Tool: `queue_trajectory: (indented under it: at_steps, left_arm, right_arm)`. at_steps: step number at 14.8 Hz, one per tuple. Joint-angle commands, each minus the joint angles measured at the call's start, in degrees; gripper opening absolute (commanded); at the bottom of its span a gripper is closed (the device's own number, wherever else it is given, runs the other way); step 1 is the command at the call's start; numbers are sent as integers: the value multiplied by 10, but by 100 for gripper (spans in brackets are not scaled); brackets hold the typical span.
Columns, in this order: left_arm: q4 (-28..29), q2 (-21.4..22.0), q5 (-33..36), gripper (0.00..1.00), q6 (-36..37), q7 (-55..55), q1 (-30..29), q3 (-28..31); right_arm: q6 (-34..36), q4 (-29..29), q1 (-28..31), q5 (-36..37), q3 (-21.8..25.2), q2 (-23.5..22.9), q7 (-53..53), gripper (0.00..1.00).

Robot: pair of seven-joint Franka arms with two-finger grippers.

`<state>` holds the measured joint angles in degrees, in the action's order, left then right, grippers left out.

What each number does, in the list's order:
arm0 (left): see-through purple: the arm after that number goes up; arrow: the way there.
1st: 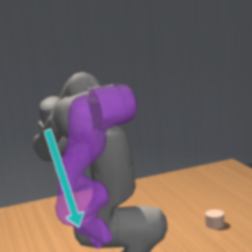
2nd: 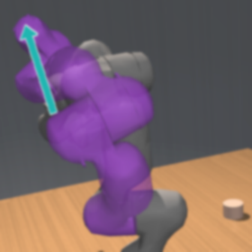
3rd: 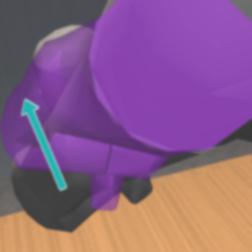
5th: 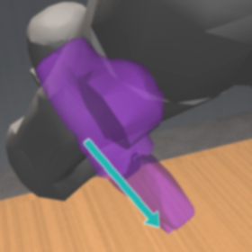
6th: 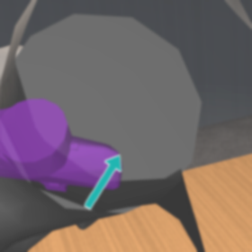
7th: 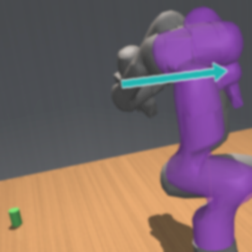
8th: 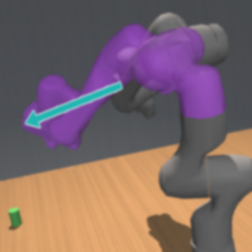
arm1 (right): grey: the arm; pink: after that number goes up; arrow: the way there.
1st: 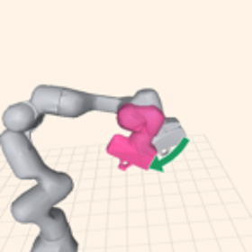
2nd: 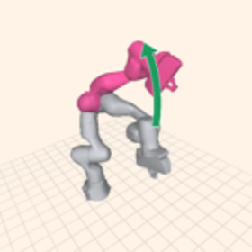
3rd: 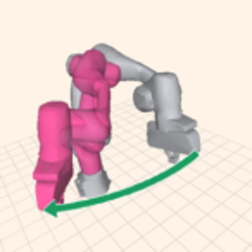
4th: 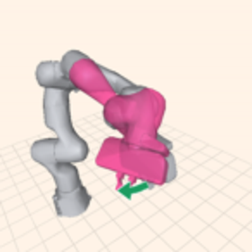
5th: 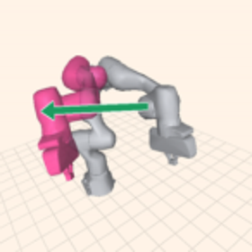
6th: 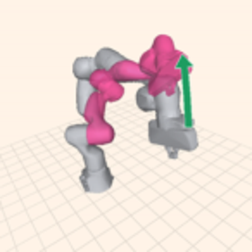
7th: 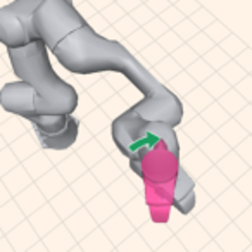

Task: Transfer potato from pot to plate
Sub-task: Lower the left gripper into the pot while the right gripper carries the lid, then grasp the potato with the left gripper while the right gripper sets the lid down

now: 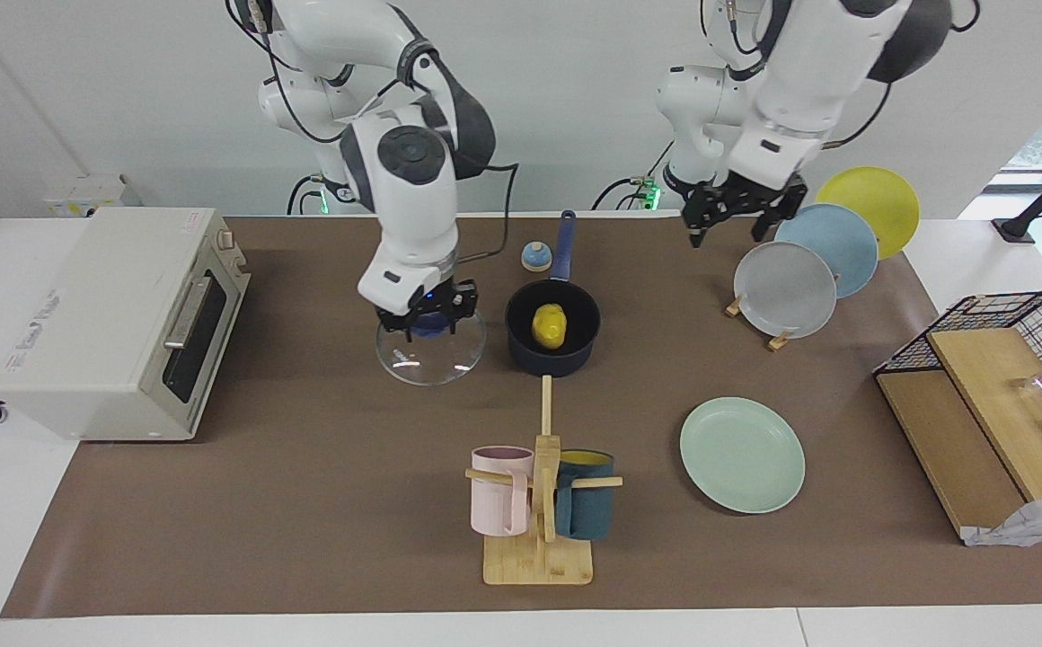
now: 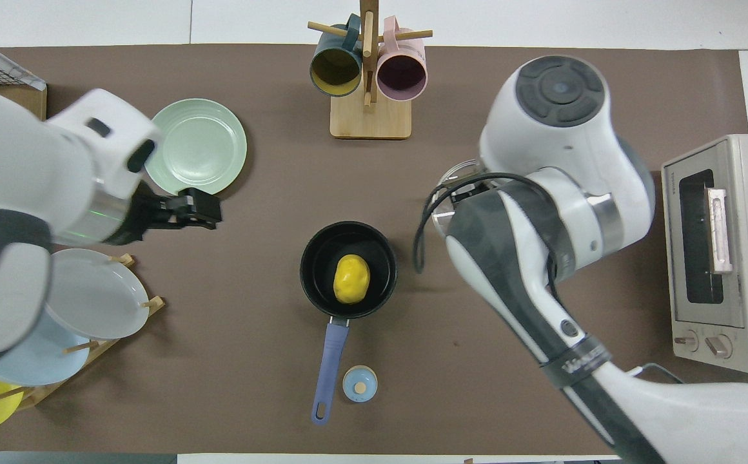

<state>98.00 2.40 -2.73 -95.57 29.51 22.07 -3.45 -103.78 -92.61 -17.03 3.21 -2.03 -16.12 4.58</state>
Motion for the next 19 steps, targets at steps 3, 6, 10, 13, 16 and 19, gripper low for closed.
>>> queue_trajectory:
  at_steps: [3,6,10,13,16,19]
  left_arm:
    - [163,-3,-3,100,-162,151,153,9]
    - [207,-32,-3,100,-255,167,176,8]
    - [211,-53,-10,100,-287,186,193,8]
    - [220,-81,-10,100,-332,198,200,9]
    - [222,-91,-10,100,-336,187,193,9]
    - [229,-111,-10,100,-372,193,195,9]
  right_arm:
    - [-87,-134,113,-13,-8,53,-138,32]
    - [-170,-232,148,-13,-7,83,-176,33]
    - [-268,-316,182,-13,-7,98,-212,35]
    - [-290,-346,188,-13,-7,99,-211,46]
    - [-315,-377,189,-13,-7,109,-205,56]
    - [-299,-353,190,-14,-7,106,-206,100]
